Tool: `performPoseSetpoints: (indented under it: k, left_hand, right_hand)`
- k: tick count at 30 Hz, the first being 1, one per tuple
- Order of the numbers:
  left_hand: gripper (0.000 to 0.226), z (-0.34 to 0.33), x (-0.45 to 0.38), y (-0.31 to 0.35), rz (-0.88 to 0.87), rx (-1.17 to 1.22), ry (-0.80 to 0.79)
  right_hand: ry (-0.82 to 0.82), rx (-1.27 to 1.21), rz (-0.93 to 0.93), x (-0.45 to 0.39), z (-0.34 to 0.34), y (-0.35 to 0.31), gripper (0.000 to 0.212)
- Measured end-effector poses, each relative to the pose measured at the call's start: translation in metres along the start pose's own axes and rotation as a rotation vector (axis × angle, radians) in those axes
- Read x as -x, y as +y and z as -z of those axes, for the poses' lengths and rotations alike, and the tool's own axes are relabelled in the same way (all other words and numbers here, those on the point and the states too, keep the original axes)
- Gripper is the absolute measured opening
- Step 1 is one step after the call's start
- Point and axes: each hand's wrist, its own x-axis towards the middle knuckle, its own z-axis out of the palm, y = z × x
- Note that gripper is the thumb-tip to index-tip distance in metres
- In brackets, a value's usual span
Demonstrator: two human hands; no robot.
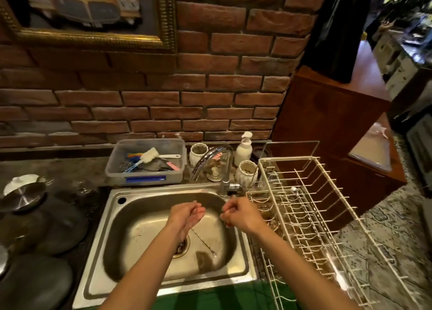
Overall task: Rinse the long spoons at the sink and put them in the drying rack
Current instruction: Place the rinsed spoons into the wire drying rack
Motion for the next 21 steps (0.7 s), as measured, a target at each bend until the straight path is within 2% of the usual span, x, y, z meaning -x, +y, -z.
performPoseSetpoints:
  k: [11, 15, 21]
  left_hand:
    - [0.021, 0.065, -0.095, -0.043, 0.158, 0.054, 0.024]
    - [0.027, 0.092, -0.134, -0.072, 0.214, 0.07, 0.018]
    - [0.032, 0.119, -0.182, -0.106, 0.277, 0.163, 0.034]
  right_hand:
    - [-0.002, 0.053, -0.214, -0.085, -0.105, 0.076, 0.008]
    - [0.031, 0.11, -0.25, -0.117, -0.136, 0.113, 0.02]
    - [0.0, 0.253, -0.294, -0.156, -0.177, 0.17, 0.011]
